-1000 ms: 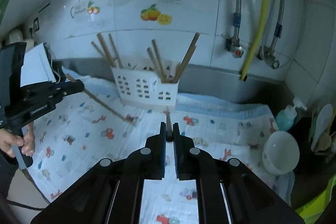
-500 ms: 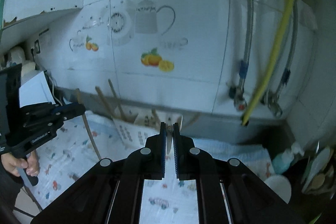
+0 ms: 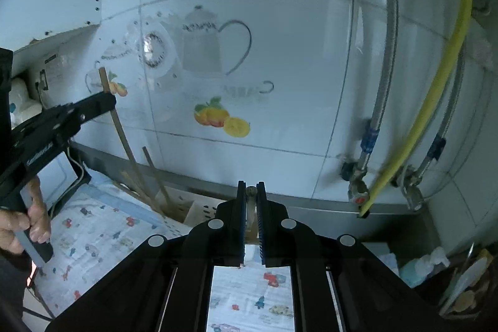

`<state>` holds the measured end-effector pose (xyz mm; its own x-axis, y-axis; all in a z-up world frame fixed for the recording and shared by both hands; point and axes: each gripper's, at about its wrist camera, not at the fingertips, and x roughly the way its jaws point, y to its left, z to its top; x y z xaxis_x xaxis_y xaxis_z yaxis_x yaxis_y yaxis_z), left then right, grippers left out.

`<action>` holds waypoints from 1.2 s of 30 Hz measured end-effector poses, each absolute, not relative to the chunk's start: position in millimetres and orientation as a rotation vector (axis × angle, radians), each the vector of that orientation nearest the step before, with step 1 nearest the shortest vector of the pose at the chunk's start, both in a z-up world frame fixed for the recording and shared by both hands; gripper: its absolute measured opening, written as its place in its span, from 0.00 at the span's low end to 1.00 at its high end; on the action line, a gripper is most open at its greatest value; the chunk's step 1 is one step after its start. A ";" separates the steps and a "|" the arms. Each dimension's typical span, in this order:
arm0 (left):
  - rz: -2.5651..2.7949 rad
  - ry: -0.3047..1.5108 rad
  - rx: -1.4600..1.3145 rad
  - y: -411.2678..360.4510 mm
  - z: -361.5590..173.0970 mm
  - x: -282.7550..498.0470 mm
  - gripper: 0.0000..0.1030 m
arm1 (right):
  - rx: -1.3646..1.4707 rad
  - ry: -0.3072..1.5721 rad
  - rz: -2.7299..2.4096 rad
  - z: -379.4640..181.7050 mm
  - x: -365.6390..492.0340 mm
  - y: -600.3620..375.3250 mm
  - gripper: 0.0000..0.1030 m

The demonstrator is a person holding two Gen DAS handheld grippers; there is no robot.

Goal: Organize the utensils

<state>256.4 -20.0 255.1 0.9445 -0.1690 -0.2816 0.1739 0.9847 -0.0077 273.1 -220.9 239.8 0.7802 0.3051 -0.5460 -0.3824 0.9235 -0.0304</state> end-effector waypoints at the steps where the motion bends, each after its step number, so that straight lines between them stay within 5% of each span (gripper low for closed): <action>1: -0.167 0.293 0.014 -19.3 251.0 262.6 0.05 | -0.143 0.577 0.378 236.0 276.8 -220.3 0.06; 13: -0.146 0.402 -0.011 -13.9 203.6 297.3 0.07 | -0.140 0.671 0.391 197.1 302.1 -213.0 0.06; 18: -0.150 0.391 -0.002 -13.7 206.9 287.5 0.14 | -0.124 0.646 0.395 205.3 289.2 -216.6 0.20; 20: -0.153 0.372 -0.004 -13.2 211.6 276.3 0.28 | -0.123 0.624 0.400 211.7 277.3 -217.9 0.23; 26: -0.180 0.358 0.008 -13.5 215.7 229.3 0.52 | -0.122 0.579 0.422 221.8 231.1 -222.7 0.42; 31: -0.195 0.373 0.050 -16.1 202.5 178.1 0.70 | -0.111 0.559 0.451 217.2 180.8 -227.0 0.46; 33: -0.202 0.388 0.064 -16.2 194.6 159.3 0.75 | -0.127 0.539 0.451 213.6 155.9 -226.8 0.68; 36: -0.208 0.399 0.054 -14.3 183.4 131.1 0.89 | -0.148 0.527 0.460 206.0 125.8 -225.3 0.69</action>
